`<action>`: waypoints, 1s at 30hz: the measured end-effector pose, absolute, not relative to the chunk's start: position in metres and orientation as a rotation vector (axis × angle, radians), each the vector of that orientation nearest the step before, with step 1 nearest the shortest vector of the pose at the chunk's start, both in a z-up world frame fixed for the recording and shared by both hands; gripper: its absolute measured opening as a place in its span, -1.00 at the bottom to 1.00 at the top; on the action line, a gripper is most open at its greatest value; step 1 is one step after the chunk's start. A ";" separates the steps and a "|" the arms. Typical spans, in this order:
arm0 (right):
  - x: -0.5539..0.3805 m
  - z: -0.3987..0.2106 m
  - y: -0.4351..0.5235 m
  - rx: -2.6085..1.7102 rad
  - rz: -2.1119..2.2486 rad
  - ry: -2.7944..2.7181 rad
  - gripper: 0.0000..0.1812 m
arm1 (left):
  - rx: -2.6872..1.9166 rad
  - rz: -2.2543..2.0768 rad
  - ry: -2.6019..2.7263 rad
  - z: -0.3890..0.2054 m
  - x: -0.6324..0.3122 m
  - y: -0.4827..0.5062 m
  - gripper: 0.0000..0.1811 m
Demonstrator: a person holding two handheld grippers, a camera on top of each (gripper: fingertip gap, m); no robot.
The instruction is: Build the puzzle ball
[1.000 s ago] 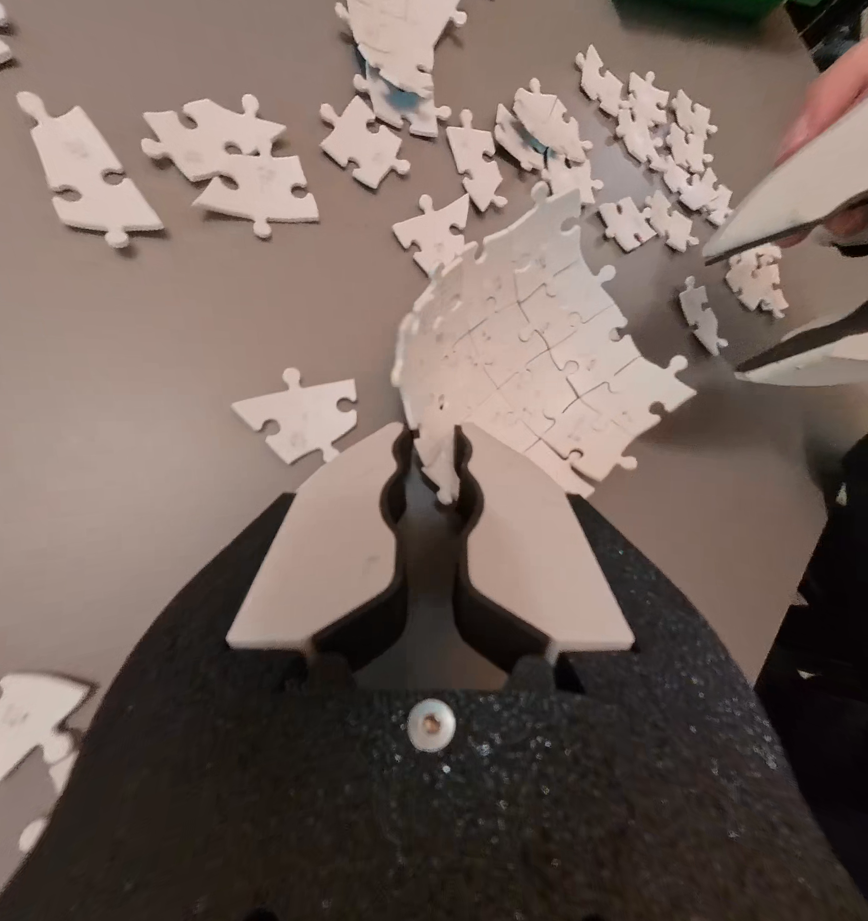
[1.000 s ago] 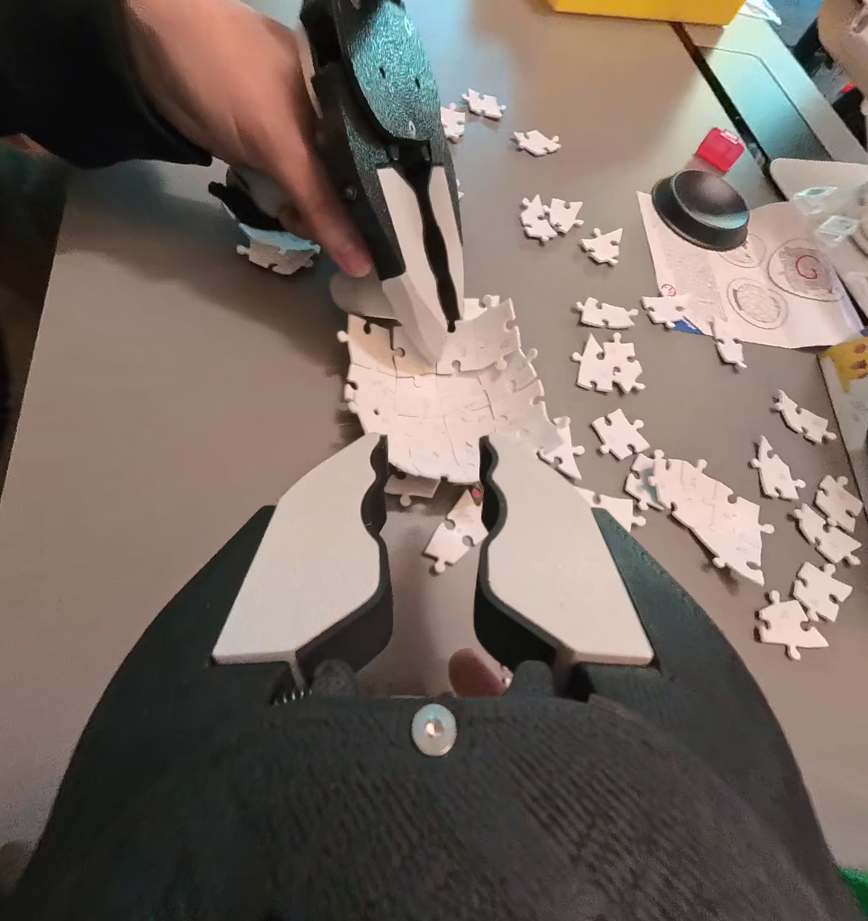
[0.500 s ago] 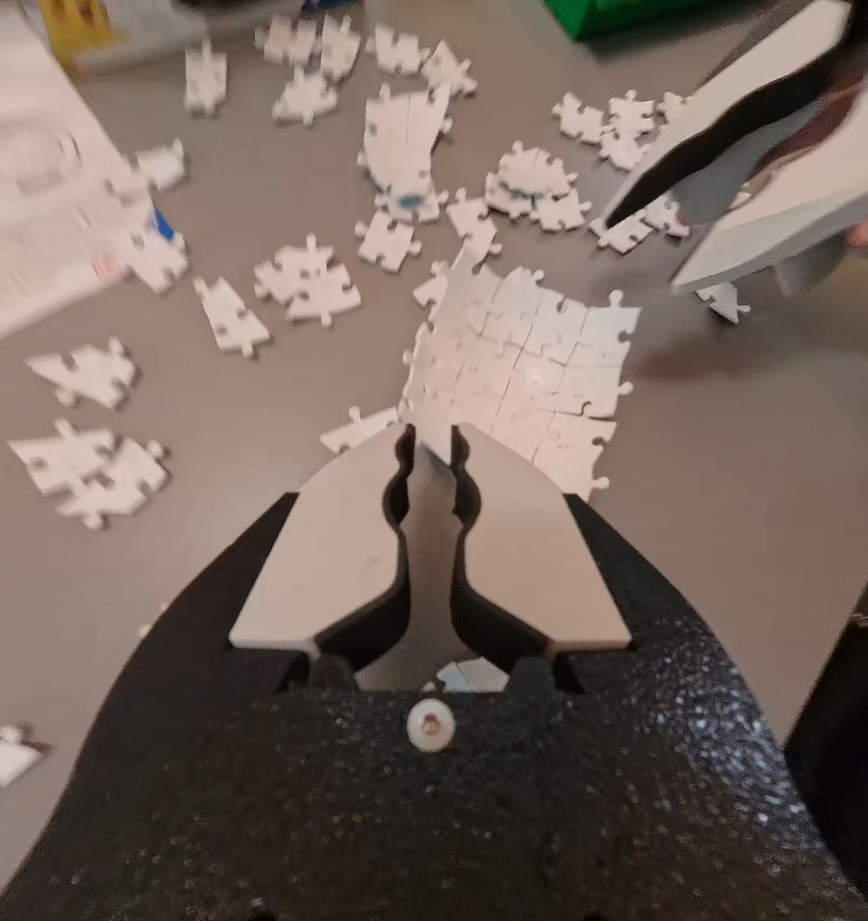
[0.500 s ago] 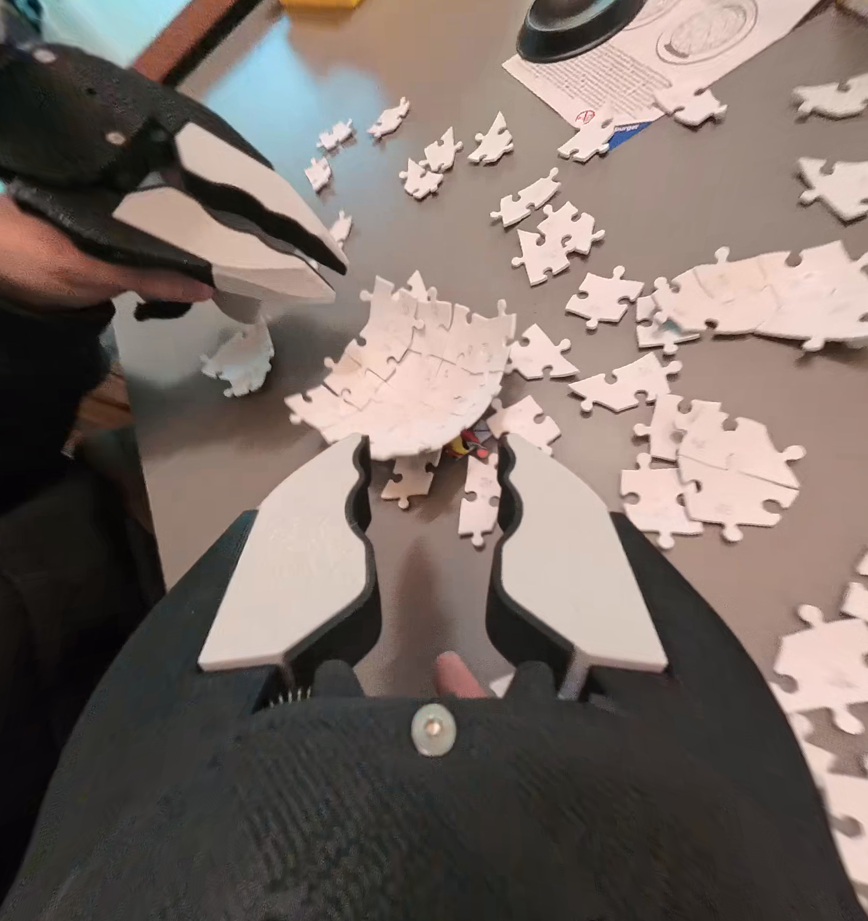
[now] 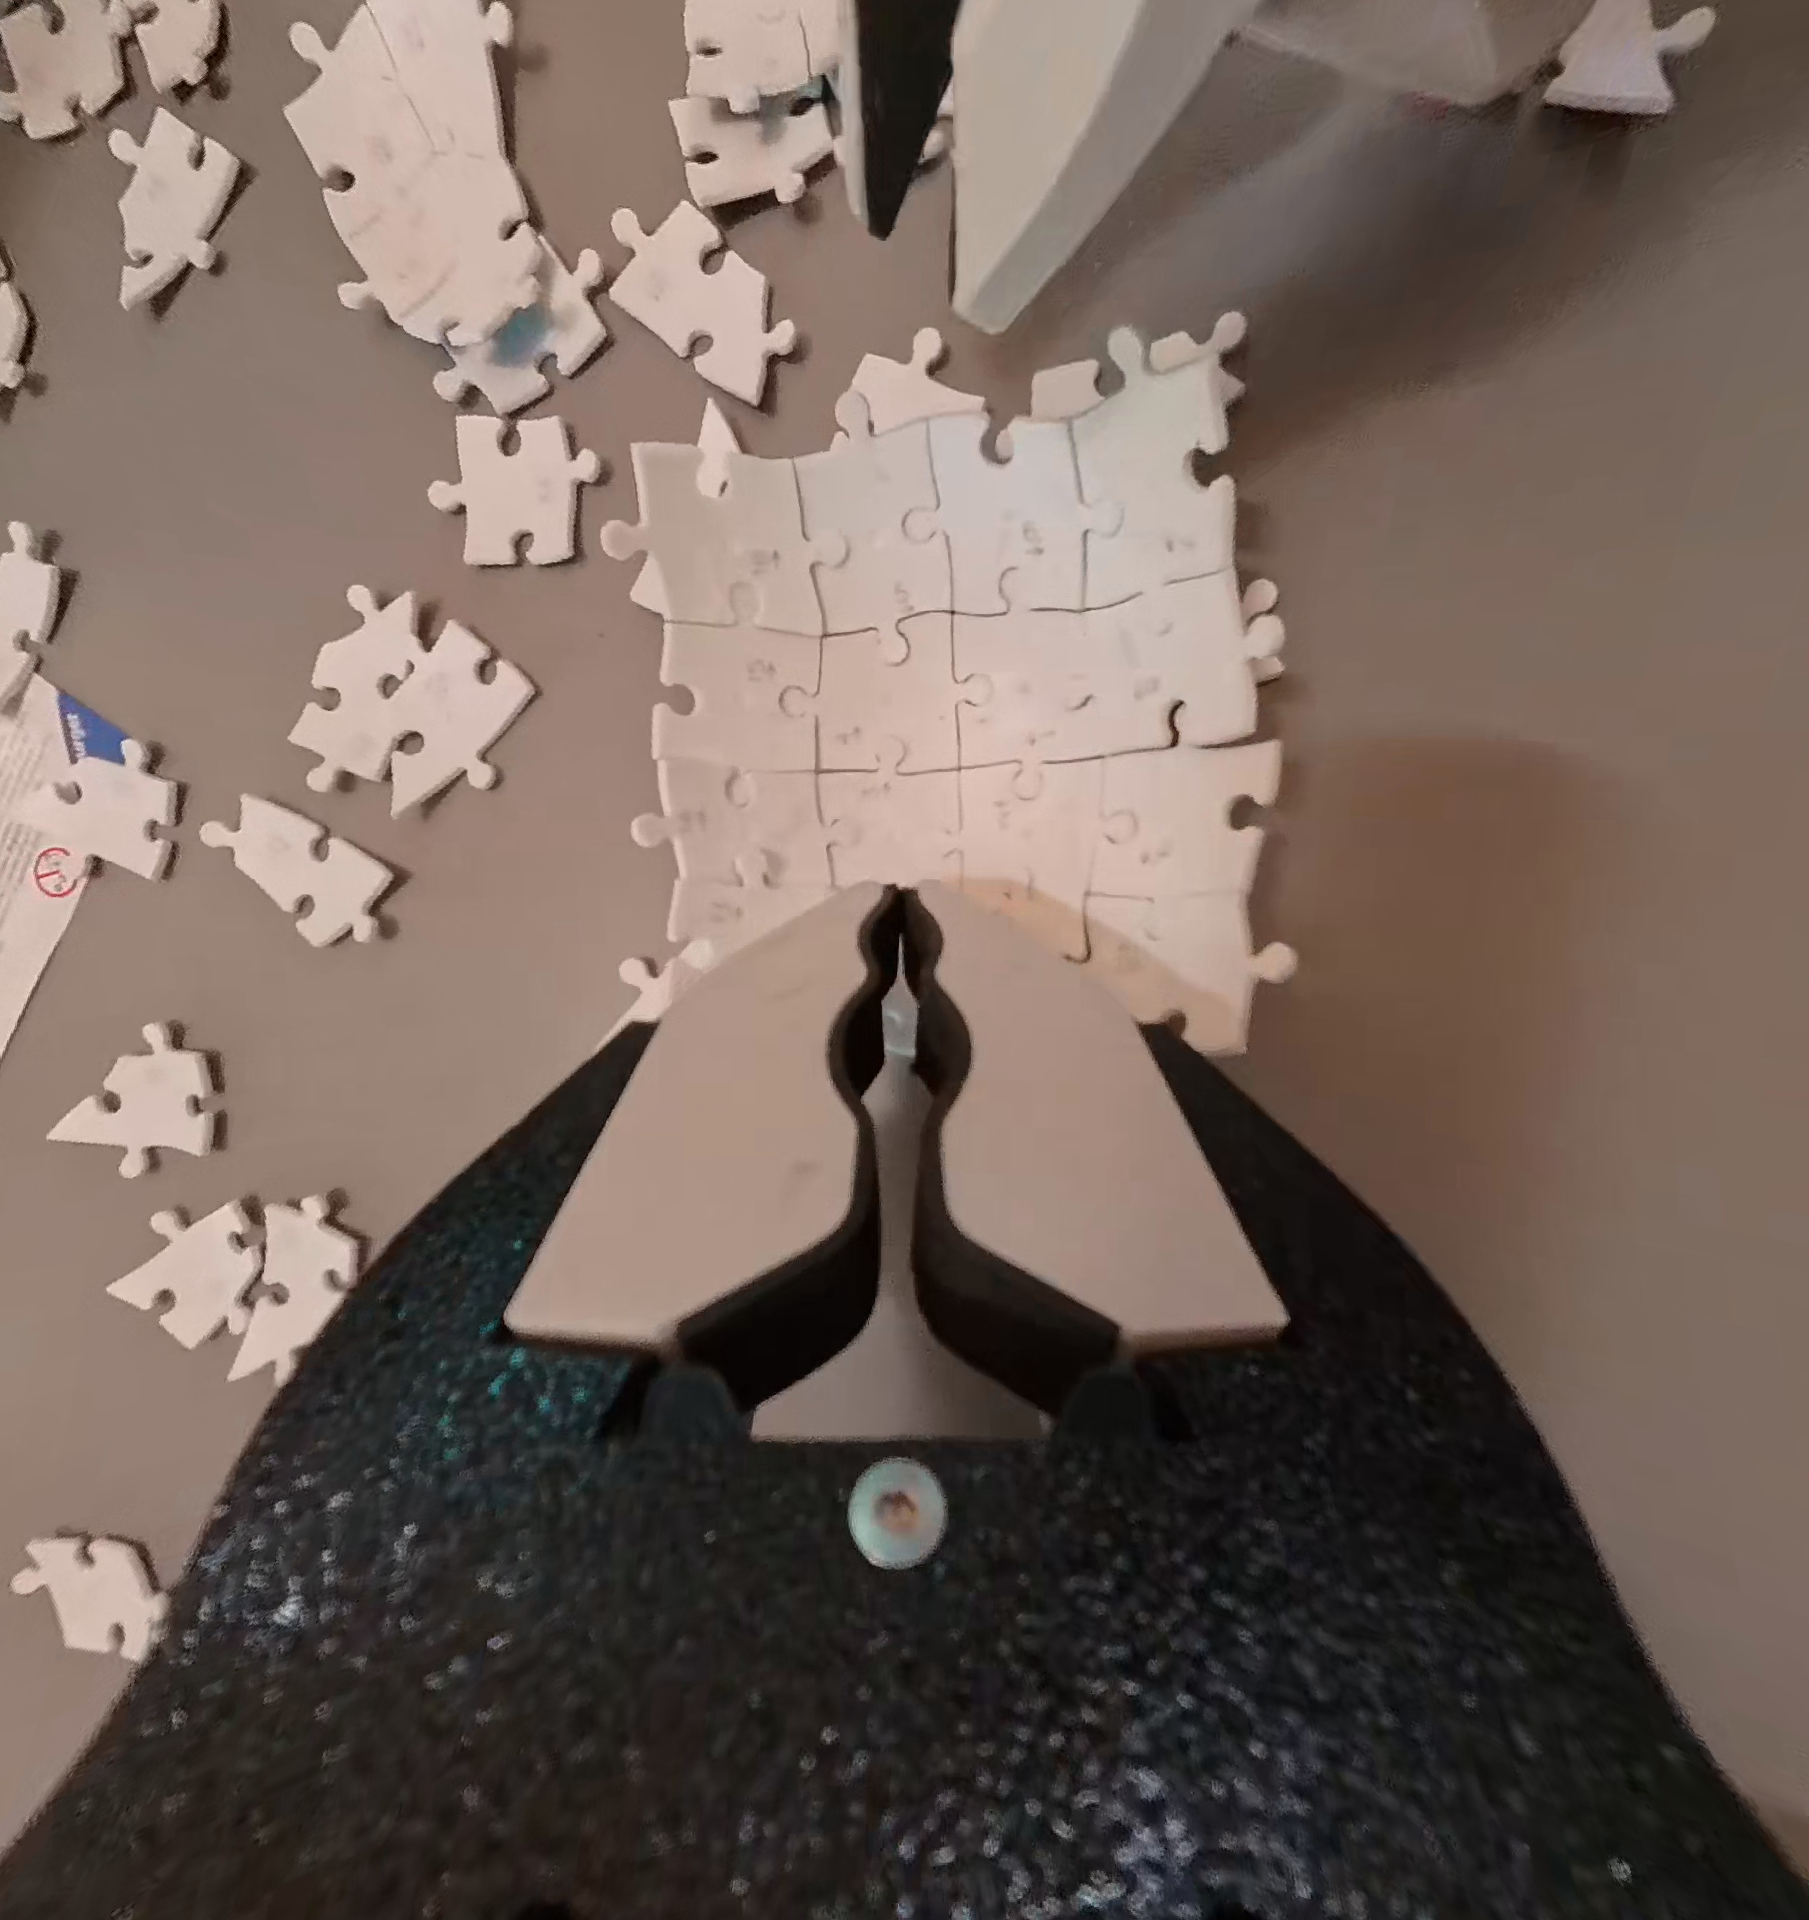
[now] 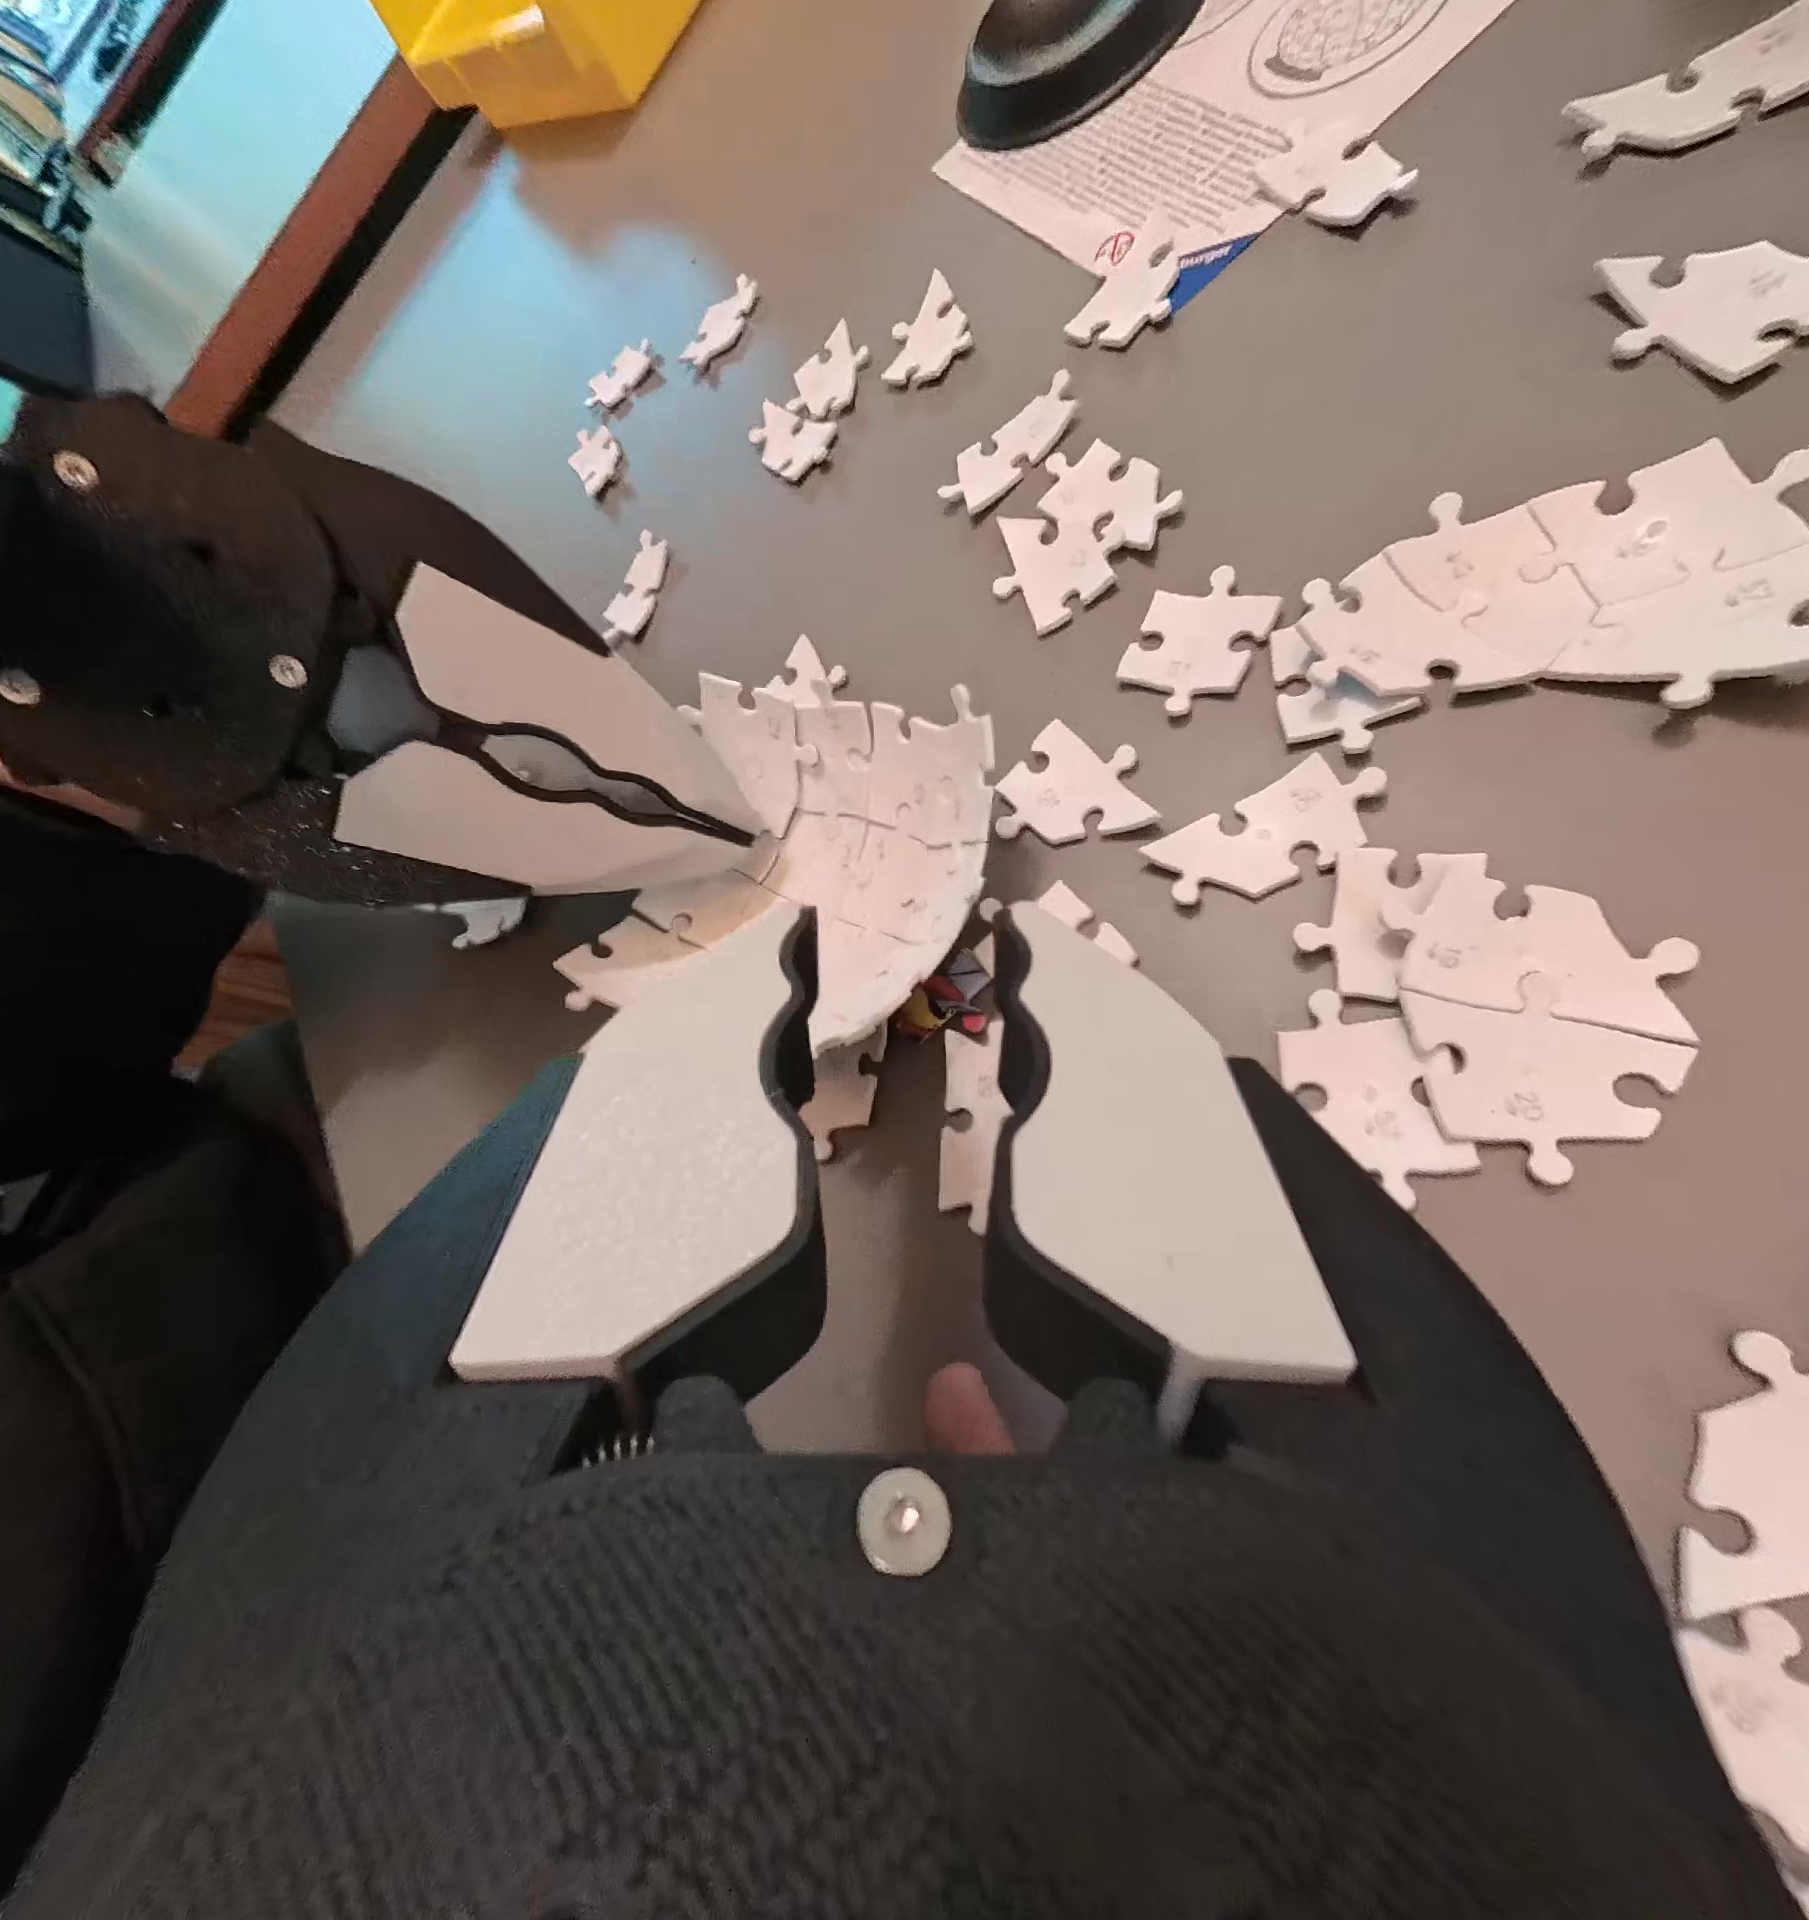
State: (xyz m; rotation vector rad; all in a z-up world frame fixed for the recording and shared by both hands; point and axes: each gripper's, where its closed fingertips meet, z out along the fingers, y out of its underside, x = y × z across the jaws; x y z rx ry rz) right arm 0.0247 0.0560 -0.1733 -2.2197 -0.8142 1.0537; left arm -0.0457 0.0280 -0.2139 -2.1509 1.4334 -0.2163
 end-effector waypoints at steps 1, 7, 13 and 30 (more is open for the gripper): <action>0.023 -0.174 0.055 -2.246 1.082 -0.836 -0.65 | -2.163 -0.207 1.421 -0.216 -0.046 0.028 -1.00; 0.020 -0.191 0.065 -2.494 0.936 -0.971 -0.70 | -2.216 -0.199 1.343 -0.223 -0.047 0.028 -1.00; 0.005 -0.196 0.051 -2.594 0.913 -1.119 -0.83 | -2.253 -0.215 1.262 -0.224 -0.045 0.028 -1.00; -0.012 -0.175 0.066 -2.168 0.217 -1.521 -0.94 | -2.238 -0.238 1.240 -0.215 -0.055 0.019 -1.00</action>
